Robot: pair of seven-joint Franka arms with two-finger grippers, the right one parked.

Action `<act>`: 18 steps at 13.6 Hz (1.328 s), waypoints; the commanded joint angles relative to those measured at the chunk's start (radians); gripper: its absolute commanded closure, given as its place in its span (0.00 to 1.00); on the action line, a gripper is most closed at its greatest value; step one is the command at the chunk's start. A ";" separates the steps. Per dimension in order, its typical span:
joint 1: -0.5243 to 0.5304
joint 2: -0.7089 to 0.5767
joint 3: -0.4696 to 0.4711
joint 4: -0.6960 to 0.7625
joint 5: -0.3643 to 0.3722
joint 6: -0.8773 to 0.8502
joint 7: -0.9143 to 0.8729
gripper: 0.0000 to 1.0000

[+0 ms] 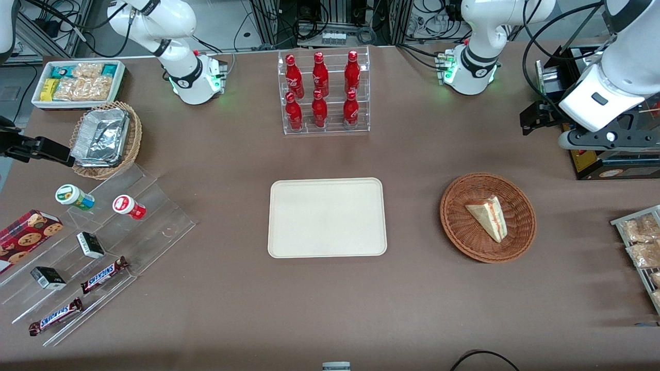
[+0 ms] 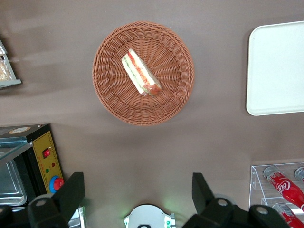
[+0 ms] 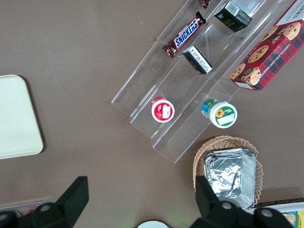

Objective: Place sandwich from basket to tray
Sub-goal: 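Move the left gripper over the sandwich in the wicker basket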

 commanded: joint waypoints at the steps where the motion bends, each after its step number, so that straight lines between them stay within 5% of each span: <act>1: 0.002 -0.021 0.000 0.000 0.013 -0.008 0.011 0.00; 9: 0.002 -0.037 0.058 -0.228 0.015 0.182 -0.020 0.00; 18: -0.004 -0.003 0.071 -0.561 0.016 0.680 -0.594 0.00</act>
